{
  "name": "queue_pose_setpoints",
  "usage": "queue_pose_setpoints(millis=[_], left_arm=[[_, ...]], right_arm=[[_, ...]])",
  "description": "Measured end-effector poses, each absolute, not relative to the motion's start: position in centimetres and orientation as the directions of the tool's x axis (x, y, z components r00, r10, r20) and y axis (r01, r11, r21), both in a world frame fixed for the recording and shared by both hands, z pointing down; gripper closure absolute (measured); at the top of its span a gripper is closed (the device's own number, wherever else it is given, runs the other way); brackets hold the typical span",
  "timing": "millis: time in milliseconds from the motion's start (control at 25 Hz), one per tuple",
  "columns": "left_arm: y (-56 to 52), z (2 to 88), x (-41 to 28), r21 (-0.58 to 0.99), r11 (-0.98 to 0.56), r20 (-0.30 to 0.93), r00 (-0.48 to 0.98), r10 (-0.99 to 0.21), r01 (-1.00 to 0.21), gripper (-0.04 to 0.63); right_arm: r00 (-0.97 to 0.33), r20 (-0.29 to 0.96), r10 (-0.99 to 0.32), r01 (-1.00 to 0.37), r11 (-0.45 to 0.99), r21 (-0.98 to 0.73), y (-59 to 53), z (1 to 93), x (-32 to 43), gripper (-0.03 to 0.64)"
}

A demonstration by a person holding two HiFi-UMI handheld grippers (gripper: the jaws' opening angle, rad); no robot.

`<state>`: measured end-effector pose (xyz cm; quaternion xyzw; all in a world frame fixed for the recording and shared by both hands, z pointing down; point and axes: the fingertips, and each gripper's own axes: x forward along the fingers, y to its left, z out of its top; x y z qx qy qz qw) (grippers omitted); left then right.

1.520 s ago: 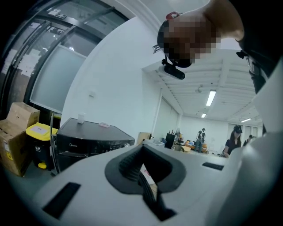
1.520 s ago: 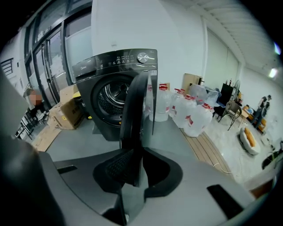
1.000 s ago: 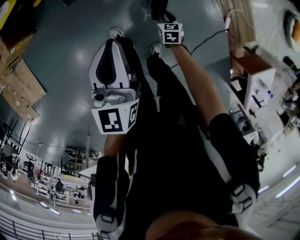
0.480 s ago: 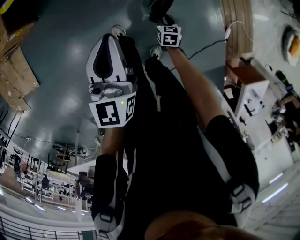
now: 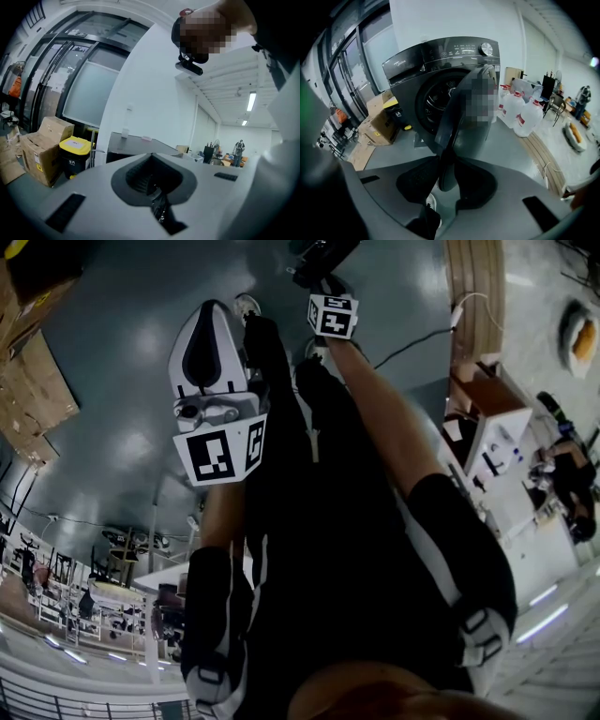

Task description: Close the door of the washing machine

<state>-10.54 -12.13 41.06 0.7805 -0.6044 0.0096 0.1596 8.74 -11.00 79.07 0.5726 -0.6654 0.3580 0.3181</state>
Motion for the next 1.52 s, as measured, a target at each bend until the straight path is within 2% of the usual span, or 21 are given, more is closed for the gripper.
queue_pose_setpoints(millis=[240, 960, 1280, 1520], left_arm=[[-15.2, 41.8, -14.9, 0.244, -0.223, 0.212, 0.277, -0.937, -0.944, 0.591], [-21.5, 42.0, -21.3, 0.226, -0.291, 0.202, 0.337, -0.92, -0.93, 0.591], [-23.4, 42.8, -22.8, 0.217, -0.247, 0.195, 0.29, -0.937, -0.944, 0.591], [-24.8, 44.0, -21.8, 0.209, -0.252, 0.174, 0.289, -0.941, -0.945, 0.591]], right_arm=[[-0.122, 0.843, -0.525, -0.992, 0.048, -0.114, -12.7, 79.0, 5.5, 0.515], [-0.05, 0.839, -0.542, -0.979, -0.139, -0.148, -18.7, 78.5, -0.1, 0.512], [-0.091, 0.825, -0.557, -0.971, -0.136, -0.198, -21.1, 79.0, -2.6, 0.506], [-0.071, 0.812, -0.58, -0.972, -0.144, -0.187, -23.2, 78.8, -3.6, 0.502]])
